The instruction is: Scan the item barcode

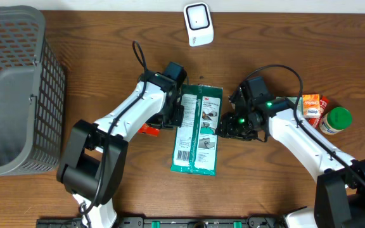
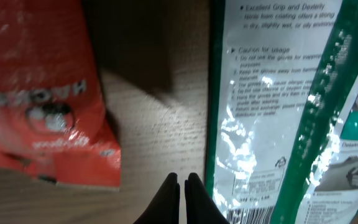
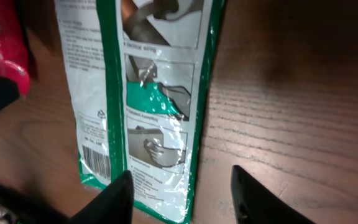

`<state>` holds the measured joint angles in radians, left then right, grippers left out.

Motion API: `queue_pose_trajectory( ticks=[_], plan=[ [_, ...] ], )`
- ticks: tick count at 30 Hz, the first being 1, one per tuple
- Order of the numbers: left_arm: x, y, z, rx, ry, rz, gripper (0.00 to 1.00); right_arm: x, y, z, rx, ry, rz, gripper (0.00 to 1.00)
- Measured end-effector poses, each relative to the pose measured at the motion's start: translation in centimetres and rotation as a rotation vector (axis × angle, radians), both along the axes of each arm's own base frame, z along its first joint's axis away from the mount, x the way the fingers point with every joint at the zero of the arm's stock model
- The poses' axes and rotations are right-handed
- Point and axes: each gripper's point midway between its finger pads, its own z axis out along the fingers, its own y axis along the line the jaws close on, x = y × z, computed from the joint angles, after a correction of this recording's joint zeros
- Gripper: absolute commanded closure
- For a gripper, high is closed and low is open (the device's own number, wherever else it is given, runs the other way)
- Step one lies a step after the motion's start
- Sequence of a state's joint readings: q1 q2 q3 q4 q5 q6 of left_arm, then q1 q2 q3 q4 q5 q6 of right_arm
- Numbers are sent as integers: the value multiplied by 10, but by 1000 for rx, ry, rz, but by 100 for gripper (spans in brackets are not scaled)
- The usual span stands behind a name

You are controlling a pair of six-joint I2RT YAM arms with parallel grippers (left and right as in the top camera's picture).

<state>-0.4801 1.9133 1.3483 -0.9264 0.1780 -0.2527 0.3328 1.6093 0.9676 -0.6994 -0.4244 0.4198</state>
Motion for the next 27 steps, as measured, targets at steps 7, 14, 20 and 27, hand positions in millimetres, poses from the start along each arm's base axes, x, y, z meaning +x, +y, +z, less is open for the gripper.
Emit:
queue_pose_trajectory(
  ticks=[7,14,20,27],
  plan=[
    [-2,-5,-13,10,19,-19,92,-1,-9,-22,125,-16,-41,49],
    [-2,-24,-29,4,7,-66,93,-8,-4,-39,215,-58,-46,49],
    [-10,-33,-38,15,24,-98,92,-11,0,-43,257,-63,-70,52],
    [-19,-45,-38,15,24,-140,92,-12,5,-43,315,-76,-90,55]
  ],
)
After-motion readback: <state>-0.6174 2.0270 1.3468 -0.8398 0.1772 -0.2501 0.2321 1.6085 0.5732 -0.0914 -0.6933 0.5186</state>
